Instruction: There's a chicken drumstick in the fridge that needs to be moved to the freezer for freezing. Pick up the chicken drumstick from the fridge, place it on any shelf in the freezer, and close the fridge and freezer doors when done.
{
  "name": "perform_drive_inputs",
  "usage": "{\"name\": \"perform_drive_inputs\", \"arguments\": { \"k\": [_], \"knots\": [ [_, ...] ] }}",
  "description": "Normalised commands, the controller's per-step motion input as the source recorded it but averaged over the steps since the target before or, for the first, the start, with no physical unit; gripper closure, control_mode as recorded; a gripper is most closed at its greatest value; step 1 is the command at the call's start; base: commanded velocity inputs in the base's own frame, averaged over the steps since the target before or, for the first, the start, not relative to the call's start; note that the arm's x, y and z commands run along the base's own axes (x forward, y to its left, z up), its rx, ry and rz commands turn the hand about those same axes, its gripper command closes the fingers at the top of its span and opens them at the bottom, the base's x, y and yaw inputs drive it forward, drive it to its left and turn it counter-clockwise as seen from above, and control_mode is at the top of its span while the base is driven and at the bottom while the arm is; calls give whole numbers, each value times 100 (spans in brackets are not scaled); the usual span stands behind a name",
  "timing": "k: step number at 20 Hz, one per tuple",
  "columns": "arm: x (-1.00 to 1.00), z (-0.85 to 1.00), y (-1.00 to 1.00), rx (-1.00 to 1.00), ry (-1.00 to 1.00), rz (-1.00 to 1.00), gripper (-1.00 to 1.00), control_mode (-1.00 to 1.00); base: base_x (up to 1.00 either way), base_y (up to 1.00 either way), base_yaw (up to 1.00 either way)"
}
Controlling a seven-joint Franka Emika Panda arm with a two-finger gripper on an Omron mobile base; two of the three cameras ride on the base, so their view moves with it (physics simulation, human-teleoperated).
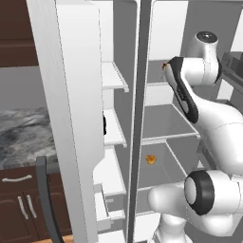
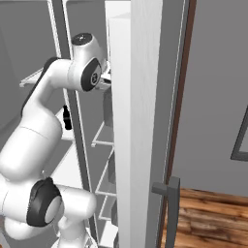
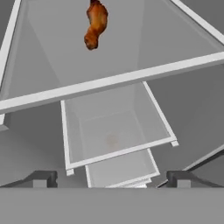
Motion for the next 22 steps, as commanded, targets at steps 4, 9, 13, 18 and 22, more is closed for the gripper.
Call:
{"name": "perform_drive_inputs", "arguments": {
  "k": [4, 9, 13, 18, 22],
  "knots": [
    [51, 21, -20, 0, 0, 0, -100, -100, 0, 0, 0],
    [64, 8, -13, 0, 0, 4, -100, -100, 0, 0, 0],
    [65, 0, -12, 0, 0, 6, -100, -100, 0, 0, 0],
    [62, 0, -1, 0, 1, 4, -100, -100, 0, 0, 0],
    [64, -1, 0, 0, 5, 3, -100, -100, 0, 0, 0]
  ]
}}
